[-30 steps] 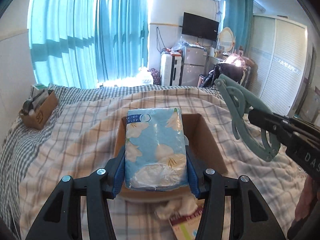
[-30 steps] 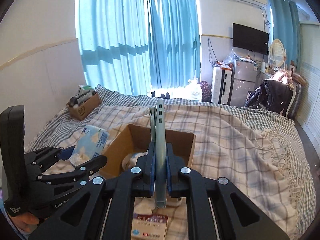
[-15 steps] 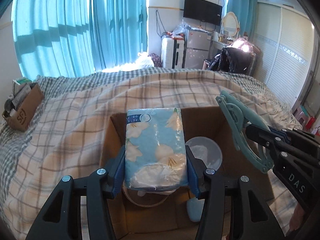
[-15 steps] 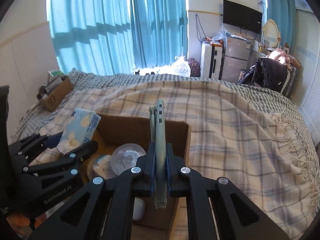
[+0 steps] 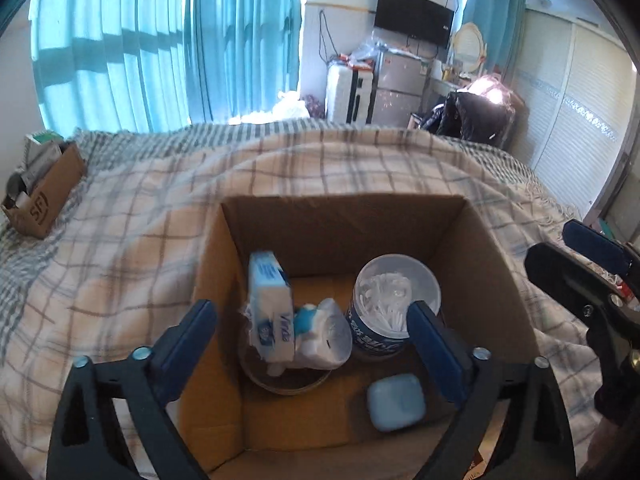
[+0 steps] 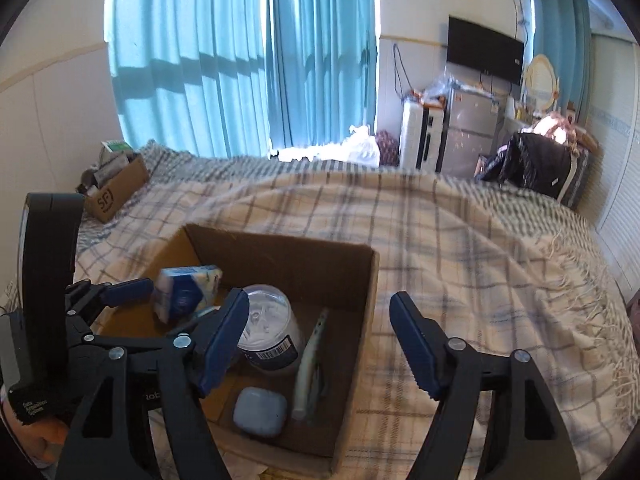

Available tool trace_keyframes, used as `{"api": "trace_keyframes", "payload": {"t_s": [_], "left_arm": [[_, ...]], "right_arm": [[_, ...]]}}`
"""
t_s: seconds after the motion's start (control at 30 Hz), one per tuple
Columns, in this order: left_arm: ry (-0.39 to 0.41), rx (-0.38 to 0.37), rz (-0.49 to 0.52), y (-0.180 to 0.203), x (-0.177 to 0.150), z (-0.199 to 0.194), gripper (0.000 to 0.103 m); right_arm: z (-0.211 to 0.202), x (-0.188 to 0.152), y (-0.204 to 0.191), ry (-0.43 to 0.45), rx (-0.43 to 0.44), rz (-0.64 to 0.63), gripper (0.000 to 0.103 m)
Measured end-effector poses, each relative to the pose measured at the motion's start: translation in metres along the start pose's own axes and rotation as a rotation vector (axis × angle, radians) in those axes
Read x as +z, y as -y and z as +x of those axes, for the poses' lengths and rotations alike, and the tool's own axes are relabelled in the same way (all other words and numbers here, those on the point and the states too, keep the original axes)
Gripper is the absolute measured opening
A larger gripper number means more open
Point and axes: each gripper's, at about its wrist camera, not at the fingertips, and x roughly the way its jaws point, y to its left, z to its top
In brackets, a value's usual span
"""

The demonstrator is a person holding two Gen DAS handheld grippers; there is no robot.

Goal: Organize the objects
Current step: 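Carry the tissue pack into the box with the left gripper while the right carries the light blue clip there, then grasp the white cloth with the left gripper while the right grasps the Amoxicillin box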

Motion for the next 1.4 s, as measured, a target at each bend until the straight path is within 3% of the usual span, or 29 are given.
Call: {"api": "trace_keyframes", "payload": {"t_s": [0.13,0.27,0.4,0.47,0.67,0.8,1.07,1.2,1.4], "left_arm": [[0.044,0.037,0.034,-0.005,-0.002,-0.036,0.099],[0.051,0.074,0.029,-0.014,-0.01,-0.068,0.1],[0.083,0.145,0.022,-0.022,-0.035,-0.096,0.103],[0.076,0.147,0.012,-0.026,-0.052,-0.099,0.103],[-0.007,0.102,-0.052,-0.026,-0.113,-0.075,0.103],[-0.089,0.054,-0.095,-0.022,-0.143,-0.054,0.103],[-0.149,-0.01,-0.025,0.003,-0.155,-0.038,0.103],[-0.198,0.049,0.059,0.019,-0.163,-0.024,0.103],[-0.291,-0.006,-0.114,-0.01,-0.166,-0.006,0.103]], "right_arm": [[-0.034,0.003,0.008,0.014,0.028,0.024,0.073],[-0.069,-0.002,0.014,0.014,0.016,0.006,0.082],[-0.092,-0.015,0.017,0.006,-0.004,0.004,0.085],[-0.093,-0.029,0.017,-0.018,-0.01,0.004,0.086],[-0.062,-0.091,0.018,-0.144,0.014,0.049,0.086],[-0.026,-0.131,0.016,-0.275,0.003,0.061,0.086],[-0.012,-0.142,0.008,-0.328,0.02,0.006,0.086],[-0.012,-0.146,0.003,-0.345,0.023,-0.006,0.086],[-0.009,-0.149,-0.004,-0.37,0.043,-0.026,0.086]]}}
